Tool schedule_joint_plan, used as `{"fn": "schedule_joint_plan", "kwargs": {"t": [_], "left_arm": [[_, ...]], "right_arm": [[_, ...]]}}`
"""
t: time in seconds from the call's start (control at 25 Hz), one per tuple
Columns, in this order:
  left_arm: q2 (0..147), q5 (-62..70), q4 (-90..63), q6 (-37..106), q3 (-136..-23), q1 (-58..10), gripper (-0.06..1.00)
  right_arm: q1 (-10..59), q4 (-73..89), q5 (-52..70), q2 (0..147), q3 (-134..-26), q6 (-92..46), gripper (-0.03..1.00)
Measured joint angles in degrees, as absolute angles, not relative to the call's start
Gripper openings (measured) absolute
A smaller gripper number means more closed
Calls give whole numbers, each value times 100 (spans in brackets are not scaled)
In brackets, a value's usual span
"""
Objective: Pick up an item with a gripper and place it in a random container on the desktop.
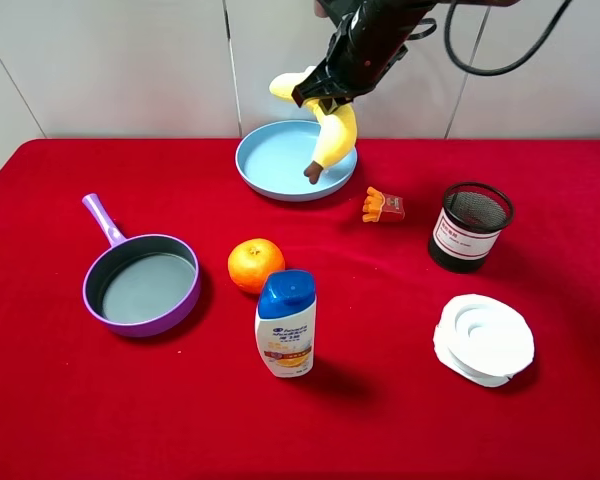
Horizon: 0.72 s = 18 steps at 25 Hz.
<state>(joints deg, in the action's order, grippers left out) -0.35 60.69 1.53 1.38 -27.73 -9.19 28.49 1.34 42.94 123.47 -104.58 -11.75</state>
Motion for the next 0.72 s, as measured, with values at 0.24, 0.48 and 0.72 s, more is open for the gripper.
{"fn": "schedule_joint_plan", "kwargs": {"t": [0.24, 0.48, 0.72], "left_arm": [[-35, 6069, 153, 138, -2773, -919, 99], [-35, 6069, 153, 138, -2773, -919, 99], [-35, 6069, 153, 138, -2773, -919, 99]], "right_arm": [[2799, 323, 4306, 12861, -11051, -1265, 9], [2799, 517, 4248, 13354, -11510, -1406, 9], [2793, 642, 4090, 13710, -11797, -1546, 9]]}}
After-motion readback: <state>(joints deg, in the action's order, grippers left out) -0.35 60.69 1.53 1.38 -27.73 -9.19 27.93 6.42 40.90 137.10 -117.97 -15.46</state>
